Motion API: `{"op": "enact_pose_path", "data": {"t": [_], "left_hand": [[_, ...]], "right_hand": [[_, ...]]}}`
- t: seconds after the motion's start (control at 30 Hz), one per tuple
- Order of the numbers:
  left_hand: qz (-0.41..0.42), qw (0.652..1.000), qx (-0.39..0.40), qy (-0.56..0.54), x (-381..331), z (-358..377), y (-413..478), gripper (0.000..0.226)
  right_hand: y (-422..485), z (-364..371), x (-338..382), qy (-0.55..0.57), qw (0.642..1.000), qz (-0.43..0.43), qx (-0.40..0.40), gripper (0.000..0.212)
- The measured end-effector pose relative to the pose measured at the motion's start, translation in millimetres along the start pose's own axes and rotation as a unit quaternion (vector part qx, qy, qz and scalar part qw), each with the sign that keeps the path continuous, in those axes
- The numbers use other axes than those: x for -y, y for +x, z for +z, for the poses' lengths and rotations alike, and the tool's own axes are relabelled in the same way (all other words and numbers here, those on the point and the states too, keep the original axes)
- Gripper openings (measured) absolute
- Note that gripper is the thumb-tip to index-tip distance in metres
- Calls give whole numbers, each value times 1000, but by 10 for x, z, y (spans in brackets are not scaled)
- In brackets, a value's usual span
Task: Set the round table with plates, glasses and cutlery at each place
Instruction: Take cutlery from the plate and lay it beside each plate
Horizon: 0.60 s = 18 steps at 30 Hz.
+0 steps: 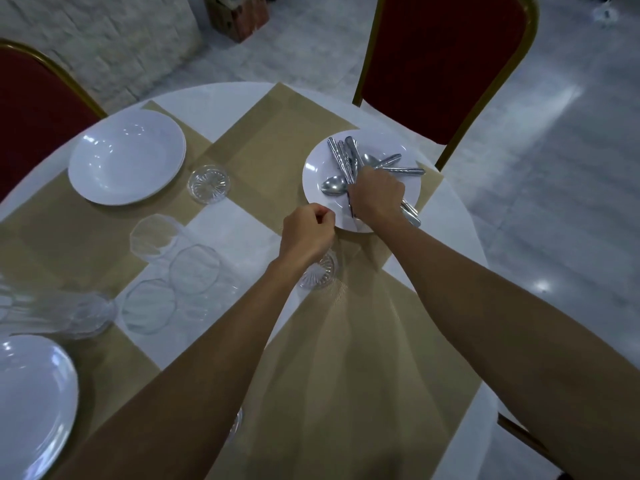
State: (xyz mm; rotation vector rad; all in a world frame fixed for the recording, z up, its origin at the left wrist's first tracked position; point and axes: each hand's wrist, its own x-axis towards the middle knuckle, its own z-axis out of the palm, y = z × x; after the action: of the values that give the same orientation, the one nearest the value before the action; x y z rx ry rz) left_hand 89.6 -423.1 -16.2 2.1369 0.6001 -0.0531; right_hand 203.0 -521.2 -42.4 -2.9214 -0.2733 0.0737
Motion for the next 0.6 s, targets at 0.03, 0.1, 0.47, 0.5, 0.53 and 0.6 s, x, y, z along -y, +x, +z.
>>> {"op": "enact_pose_path", "data": {"t": [0.03, 0.1, 0.47, 0.5, 0.53, 0.6], "left_hand": [[4, 1000, 0, 2, -6, -10, -5, 23], [17, 1000, 2, 4, -17, -33, -50, 22], [31, 999, 18, -1, 42, -277, -441, 23], [33, 999, 19, -1, 57, -296, -504, 22], [33, 999, 18, -2, 75, -314, -573, 21], [31, 999, 14, -7, 115, -358, -720, 20]], "right_hand": [[20, -8, 23, 3, 1000, 3, 5, 16], [58, -37, 45, 24, 999, 17, 19, 19], [-50, -426, -19, 393, 876, 150, 237, 32], [-145, -451, -45, 392, 873, 153, 246, 16], [-274, -484, -64, 391, 873, 151, 250, 8], [-582, -529, -111, 401, 868, 138, 258, 15]]}}
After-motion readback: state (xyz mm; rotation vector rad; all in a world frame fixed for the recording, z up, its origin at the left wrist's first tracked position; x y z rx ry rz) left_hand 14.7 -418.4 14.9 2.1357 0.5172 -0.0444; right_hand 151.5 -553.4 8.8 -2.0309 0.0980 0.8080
